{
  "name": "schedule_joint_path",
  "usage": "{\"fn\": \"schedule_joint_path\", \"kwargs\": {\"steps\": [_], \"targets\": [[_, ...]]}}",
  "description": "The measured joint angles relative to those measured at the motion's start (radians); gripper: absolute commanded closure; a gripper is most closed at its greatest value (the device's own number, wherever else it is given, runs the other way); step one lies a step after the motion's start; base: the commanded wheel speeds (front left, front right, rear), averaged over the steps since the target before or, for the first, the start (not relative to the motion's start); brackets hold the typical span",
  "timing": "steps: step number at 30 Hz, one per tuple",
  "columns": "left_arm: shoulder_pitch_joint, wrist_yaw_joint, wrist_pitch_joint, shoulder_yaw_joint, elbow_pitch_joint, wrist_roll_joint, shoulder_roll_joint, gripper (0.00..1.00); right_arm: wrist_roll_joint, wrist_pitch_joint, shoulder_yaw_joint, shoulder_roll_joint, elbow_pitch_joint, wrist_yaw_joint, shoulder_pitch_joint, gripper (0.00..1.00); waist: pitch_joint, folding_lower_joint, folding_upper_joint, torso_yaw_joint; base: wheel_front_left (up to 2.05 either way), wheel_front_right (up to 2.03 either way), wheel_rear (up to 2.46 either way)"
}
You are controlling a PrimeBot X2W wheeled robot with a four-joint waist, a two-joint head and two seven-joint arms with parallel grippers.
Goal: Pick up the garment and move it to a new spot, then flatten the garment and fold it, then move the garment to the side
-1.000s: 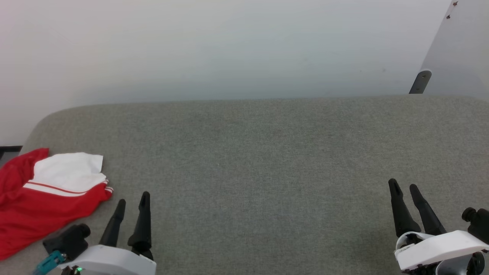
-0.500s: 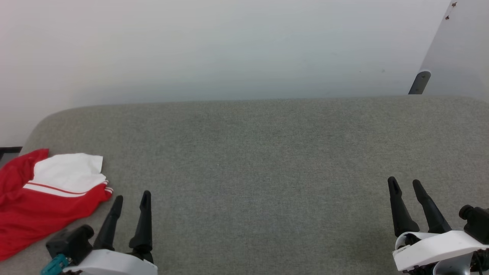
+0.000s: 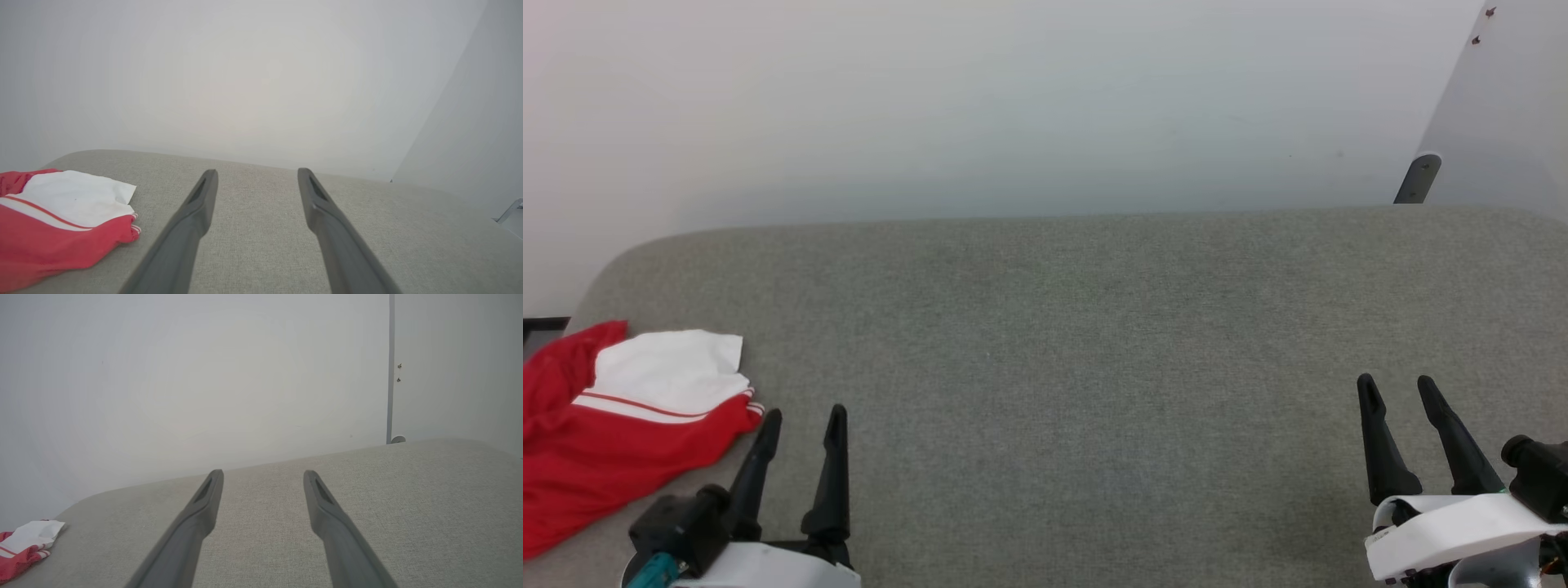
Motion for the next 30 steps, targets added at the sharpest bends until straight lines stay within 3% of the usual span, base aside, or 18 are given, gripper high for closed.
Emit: {"fn": "schedule_joint_path", "kwargs": {"steps": [30], "targets": [[0.041, 0.006, -0.054, 0.001, -0.052, 0.202, 0.021, 0.00, -0.253, -0.017, -0.030, 0.016, -0.060, 0.001, 0.030, 0.00, -0.019, 0.0000, 0.0000, -0.005, 0.00, 0.00, 0.00]]}}
